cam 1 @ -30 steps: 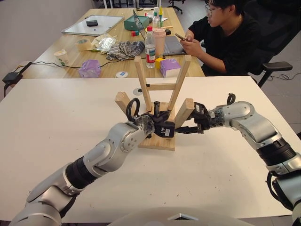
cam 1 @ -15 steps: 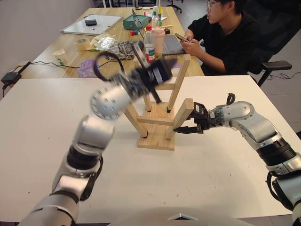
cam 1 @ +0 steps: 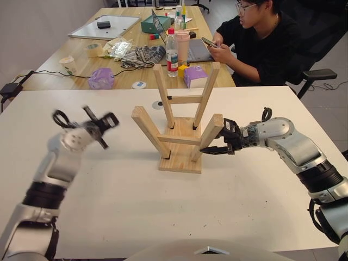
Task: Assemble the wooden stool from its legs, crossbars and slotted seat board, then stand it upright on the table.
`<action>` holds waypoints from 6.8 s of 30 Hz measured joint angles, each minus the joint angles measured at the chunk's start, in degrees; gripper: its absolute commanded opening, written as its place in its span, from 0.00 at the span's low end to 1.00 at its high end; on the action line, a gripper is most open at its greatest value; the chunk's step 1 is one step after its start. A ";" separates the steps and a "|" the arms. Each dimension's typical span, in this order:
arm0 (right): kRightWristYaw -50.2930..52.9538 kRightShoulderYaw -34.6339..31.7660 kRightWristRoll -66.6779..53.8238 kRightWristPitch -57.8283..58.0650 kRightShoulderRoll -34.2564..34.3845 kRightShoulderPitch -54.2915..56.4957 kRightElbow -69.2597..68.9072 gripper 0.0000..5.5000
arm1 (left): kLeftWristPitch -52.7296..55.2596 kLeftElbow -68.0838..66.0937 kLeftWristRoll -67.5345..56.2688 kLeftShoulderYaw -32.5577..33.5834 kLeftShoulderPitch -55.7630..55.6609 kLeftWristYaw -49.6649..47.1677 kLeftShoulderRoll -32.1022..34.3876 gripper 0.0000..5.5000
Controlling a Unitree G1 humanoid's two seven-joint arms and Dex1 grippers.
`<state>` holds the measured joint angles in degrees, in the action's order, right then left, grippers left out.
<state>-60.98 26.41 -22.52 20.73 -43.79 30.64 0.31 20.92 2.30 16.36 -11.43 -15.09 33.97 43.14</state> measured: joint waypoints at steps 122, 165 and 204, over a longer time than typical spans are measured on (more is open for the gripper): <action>-4.45 -23.34 -1.33 -11.51 9.89 -34.07 -1.88 0.64 | -30.71 -19.93 -37.79 8.96 8.11 41.57 -11.55 0.43; 29.04 -49.39 -27.47 70.55 20.91 3.58 13.99 0.54 | 50.55 -24.24 -69.94 16.10 -18.89 16.91 -8.24 0.42; -10.99 -23.50 4.49 -18.75 12.93 -21.61 13.96 0.60 | -31.30 -20.83 -36.71 9.37 8.54 42.49 -13.03 0.50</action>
<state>-71.98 2.91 -18.03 1.98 -30.87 9.02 14.26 -10.37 -18.53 -20.35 -2.06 -6.56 76.46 30.11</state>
